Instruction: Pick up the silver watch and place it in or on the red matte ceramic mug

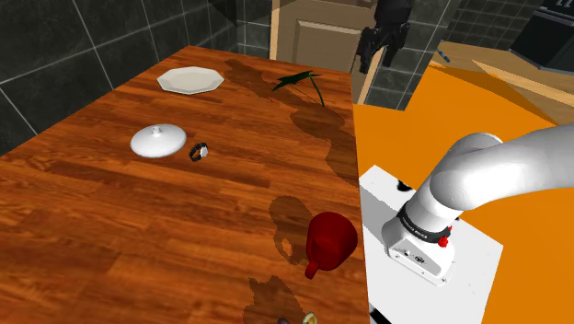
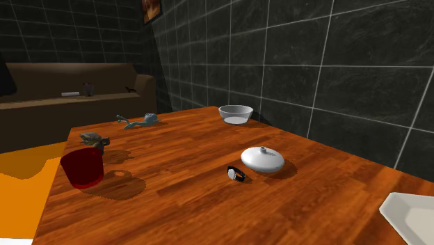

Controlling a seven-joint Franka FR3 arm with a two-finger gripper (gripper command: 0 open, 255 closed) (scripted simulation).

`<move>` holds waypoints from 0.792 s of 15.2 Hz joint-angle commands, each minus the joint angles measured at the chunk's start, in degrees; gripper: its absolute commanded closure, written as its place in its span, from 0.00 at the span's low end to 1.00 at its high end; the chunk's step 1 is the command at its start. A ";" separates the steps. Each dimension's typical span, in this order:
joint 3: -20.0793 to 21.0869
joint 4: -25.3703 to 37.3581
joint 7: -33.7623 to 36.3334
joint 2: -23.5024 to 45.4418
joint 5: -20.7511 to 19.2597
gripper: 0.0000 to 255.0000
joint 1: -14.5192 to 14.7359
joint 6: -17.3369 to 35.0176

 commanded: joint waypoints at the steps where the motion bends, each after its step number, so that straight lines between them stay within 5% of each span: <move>1: 0.00 0.00 0.00 0.00 0.00 0.00 0.00 0.00; 12: 9.95 -1.73 15.15 11.57 7.19 0.00 2.53 14.19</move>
